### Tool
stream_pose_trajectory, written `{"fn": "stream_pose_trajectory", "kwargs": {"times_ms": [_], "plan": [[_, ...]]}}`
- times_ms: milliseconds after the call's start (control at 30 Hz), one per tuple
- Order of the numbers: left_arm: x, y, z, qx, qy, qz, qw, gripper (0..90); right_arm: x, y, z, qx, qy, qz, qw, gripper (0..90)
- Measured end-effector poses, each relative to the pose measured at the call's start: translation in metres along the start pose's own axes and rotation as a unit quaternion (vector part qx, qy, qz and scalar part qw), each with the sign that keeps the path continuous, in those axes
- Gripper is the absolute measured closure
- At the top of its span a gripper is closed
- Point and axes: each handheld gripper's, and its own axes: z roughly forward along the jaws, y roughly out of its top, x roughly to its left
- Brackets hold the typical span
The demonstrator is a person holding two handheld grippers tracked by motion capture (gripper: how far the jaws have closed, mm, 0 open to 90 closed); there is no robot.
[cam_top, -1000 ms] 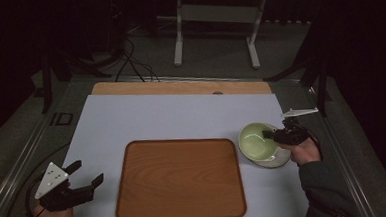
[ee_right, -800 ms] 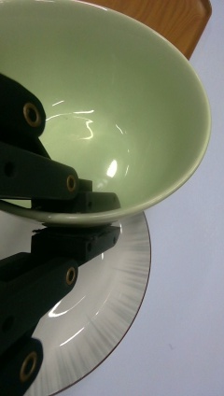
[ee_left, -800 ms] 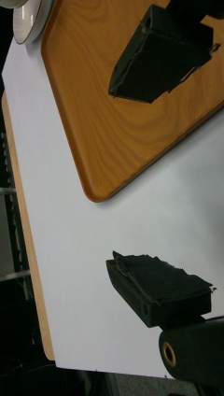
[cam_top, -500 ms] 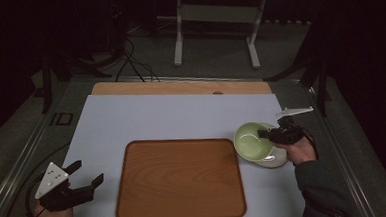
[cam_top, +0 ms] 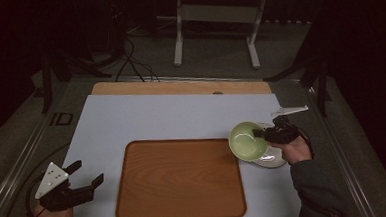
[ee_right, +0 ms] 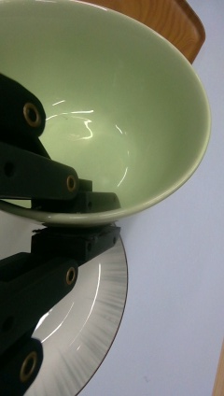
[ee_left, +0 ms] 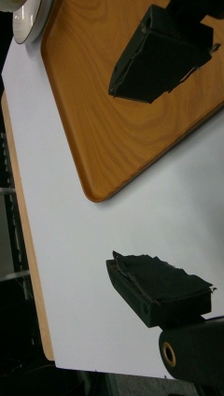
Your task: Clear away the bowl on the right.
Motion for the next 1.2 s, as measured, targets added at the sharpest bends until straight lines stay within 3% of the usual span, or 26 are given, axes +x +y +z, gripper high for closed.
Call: {"fn": "stream_pose_trajectory", "kwargs": {"times_ms": [1200], "plan": [[0.001,0.0,-0.001,-0.002,0.0,-0.003,1.0,14.9,0.028,0.013,0.023,0.0,0.03,-0.021,0.9993,82.8]]}}
